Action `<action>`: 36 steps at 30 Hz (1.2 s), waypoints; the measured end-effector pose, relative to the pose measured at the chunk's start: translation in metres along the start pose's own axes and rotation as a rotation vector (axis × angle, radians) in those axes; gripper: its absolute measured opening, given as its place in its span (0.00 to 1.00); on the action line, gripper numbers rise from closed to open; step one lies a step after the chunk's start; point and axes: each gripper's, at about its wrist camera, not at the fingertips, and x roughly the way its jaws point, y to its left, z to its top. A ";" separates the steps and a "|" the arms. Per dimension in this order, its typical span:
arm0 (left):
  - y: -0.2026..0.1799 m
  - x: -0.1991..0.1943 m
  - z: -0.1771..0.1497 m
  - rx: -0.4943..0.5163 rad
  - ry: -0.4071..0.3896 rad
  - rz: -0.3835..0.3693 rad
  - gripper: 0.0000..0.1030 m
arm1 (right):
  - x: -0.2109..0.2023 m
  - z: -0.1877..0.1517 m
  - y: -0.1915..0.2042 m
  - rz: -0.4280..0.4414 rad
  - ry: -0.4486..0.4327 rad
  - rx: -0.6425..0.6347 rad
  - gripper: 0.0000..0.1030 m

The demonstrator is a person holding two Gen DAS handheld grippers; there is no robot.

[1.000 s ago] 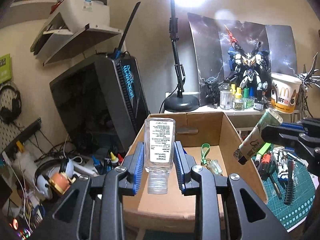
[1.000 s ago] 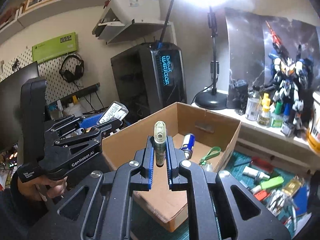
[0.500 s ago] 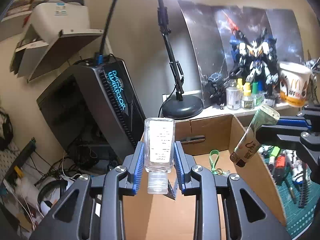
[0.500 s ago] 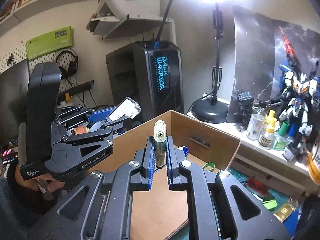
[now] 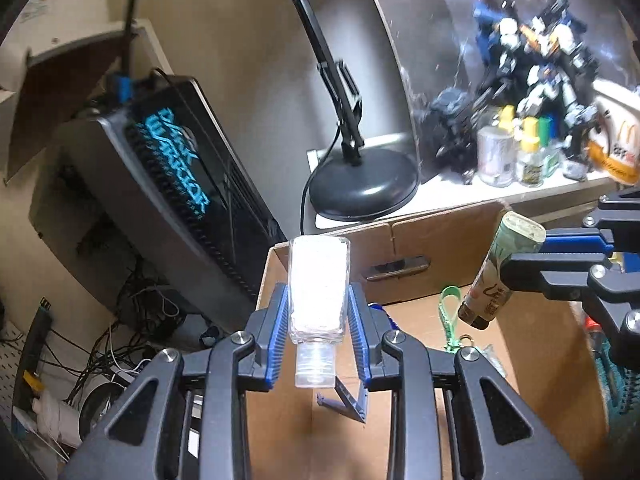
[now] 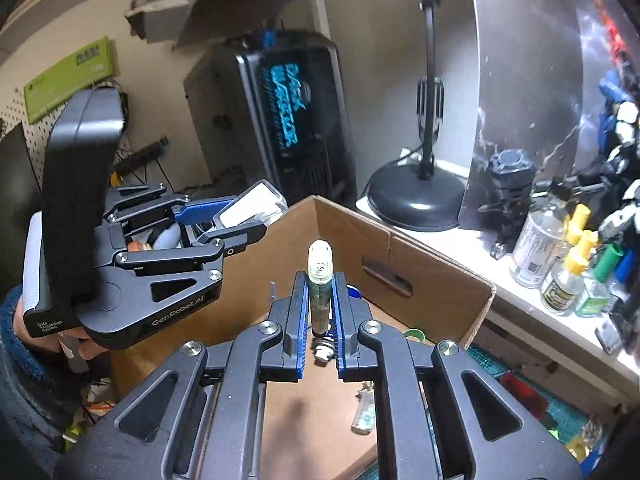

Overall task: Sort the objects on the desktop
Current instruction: 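Lower the bottle into the box with left tool while right tool lowers the marker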

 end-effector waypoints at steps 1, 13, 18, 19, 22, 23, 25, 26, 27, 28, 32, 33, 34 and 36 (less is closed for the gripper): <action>-0.001 0.007 0.001 0.002 0.014 -0.002 0.28 | 0.007 0.002 -0.004 0.001 0.013 0.004 0.10; -0.012 0.075 0.003 0.006 0.176 -0.050 0.28 | 0.063 0.004 -0.042 -0.009 0.114 0.058 0.10; -0.017 0.097 0.002 0.021 0.228 -0.049 0.28 | 0.078 0.002 -0.055 -0.002 0.144 0.082 0.10; -0.018 0.101 0.000 0.022 0.242 -0.054 0.28 | 0.081 0.003 -0.057 0.002 0.151 0.086 0.10; -0.021 0.114 -0.003 0.027 0.280 -0.066 0.28 | 0.088 0.004 -0.061 -0.014 0.180 0.091 0.10; -0.022 0.117 -0.005 0.030 0.292 -0.068 0.28 | 0.091 0.004 -0.061 -0.014 0.188 0.094 0.10; -0.023 0.122 -0.008 0.035 0.311 -0.074 0.28 | 0.096 0.004 -0.062 -0.015 0.208 0.095 0.10; -0.024 0.123 -0.009 0.037 0.318 -0.077 0.28 | 0.097 0.003 -0.062 -0.015 0.217 0.093 0.10; -0.024 0.124 -0.010 0.038 0.324 -0.080 0.28 | 0.098 0.003 -0.061 -0.016 0.223 0.093 0.10; -0.025 0.125 -0.011 0.041 0.330 -0.082 0.28 | 0.098 0.003 -0.061 -0.016 0.229 0.092 0.10; -0.028 0.127 -0.016 0.054 0.343 -0.080 0.28 | 0.101 0.002 -0.060 -0.016 0.257 0.080 0.10; -0.028 0.127 -0.017 0.056 0.346 -0.080 0.28 | 0.102 0.001 -0.059 -0.016 0.265 0.076 0.10; -0.029 0.127 -0.017 0.058 0.348 -0.081 0.28 | 0.102 0.001 -0.059 -0.017 0.267 0.074 0.10; -0.029 0.127 -0.018 0.059 0.350 -0.082 0.28 | 0.101 0.000 -0.059 -0.018 0.267 0.069 0.10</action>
